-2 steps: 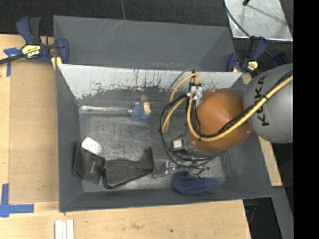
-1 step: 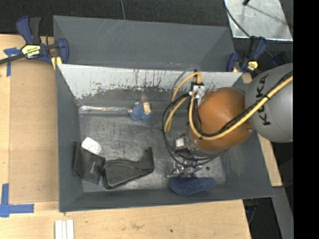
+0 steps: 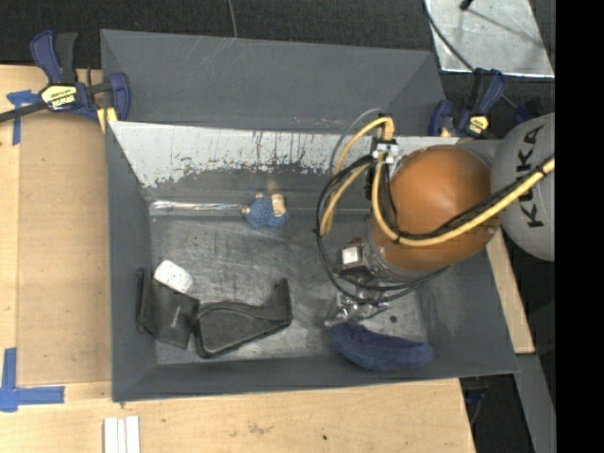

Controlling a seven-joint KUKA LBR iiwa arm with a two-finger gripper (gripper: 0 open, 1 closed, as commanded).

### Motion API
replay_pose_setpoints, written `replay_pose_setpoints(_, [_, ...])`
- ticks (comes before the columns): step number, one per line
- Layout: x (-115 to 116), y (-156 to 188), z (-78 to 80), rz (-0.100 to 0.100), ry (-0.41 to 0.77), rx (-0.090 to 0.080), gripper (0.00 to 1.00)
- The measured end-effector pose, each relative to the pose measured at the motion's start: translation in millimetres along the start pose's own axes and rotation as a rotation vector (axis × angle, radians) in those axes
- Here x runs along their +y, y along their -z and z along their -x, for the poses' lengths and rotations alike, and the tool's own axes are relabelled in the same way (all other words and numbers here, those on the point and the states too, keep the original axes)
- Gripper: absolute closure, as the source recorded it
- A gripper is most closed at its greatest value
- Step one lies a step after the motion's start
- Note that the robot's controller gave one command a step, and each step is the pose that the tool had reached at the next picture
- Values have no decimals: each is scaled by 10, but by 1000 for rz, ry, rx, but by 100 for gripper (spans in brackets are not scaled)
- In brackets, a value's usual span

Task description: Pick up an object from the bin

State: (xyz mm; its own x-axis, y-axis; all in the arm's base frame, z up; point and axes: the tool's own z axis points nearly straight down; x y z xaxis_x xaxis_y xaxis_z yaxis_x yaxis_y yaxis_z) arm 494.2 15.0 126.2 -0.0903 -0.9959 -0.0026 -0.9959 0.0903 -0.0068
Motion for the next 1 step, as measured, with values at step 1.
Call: replay_pose_setpoints(1, [-26,748,3,-2,-2,1,100])
